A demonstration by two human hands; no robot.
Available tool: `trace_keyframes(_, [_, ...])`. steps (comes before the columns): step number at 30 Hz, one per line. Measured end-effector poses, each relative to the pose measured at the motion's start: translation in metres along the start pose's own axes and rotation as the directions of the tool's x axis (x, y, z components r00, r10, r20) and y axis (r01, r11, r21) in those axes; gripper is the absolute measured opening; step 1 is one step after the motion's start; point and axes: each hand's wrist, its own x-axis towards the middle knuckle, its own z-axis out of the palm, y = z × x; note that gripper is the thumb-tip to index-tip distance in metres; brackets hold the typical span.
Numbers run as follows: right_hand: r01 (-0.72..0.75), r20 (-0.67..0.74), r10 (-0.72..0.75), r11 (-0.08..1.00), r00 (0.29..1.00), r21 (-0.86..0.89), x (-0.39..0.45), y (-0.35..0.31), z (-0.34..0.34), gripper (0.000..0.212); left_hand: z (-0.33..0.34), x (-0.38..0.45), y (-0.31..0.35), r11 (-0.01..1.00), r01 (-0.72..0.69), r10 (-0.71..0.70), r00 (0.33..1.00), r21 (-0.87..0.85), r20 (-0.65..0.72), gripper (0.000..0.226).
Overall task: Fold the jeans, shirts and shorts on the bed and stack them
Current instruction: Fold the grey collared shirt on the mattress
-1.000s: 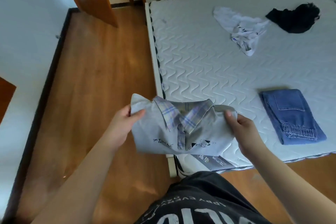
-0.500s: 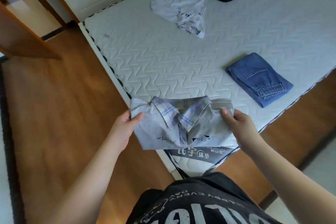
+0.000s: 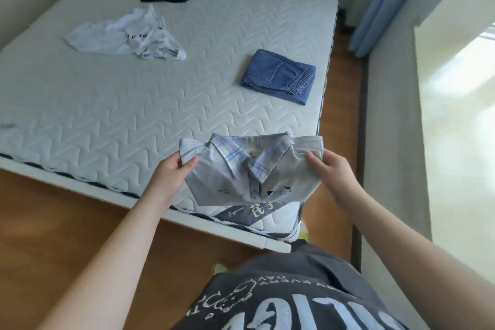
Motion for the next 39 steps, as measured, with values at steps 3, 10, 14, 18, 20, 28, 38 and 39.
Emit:
trace_keyframes(3, [-0.023,-0.088,0.025,0.999,0.996,0.026,-0.025,0.01,0.008,0.033,-0.007,0.013,0.008,0.994,-0.052,0.044,0.995,0.097,0.089,0.015])
trace_keyframes(10, [-0.065,-0.138,0.076,0.995,0.988,0.081,-0.052,0.041,0.004,0.014,0.014,0.032,0.005,0.984,-0.028,-0.013,0.974,0.176,0.228,0.021])
trace_keyframes(14, [-0.101,-0.104,0.114,0.987,0.988,0.127,-0.052,0.055,-0.008,0.011,0.033,0.031,0.001,0.979,0.019,-0.065,0.974,0.205,0.216,0.015])
trace_keyframes(18, [-0.13,-0.049,0.14,0.977,0.989,0.172,-0.042,0.061,-0.015,0.01,0.043,0.031,0.0,0.973,0.043,-0.09,0.976,0.229,0.198,0.015])
trace_keyframes(20, [-0.137,-0.024,0.144,0.975,0.989,0.177,-0.036,0.063,-0.017,0.011,0.044,0.032,-0.001,0.969,0.042,-0.094,0.975,0.244,0.202,0.016])
trace_keyframes(28, [-0.201,-0.001,0.201,0.979,0.98,0.039,-0.007,0.07,0.003,0.015,0.018,0.062,-0.006,0.948,0.035,-0.116,0.963,0.315,0.245,0.017])
trace_keyframes(38, [-0.351,-0.17,0.319,0.911,0.932,-0.215,0.022,0.088,0.055,0.021,0.008,0.144,-0.045,0.89,0.036,-0.222,0.904,0.454,0.365,0.012])
trace_keyframes(39, [-0.363,-0.181,0.329,0.909,0.927,-0.204,0.025,0.09,0.058,0.021,0.008,0.15,-0.048,0.882,0.038,-0.229,0.906,0.47,0.356,0.011])
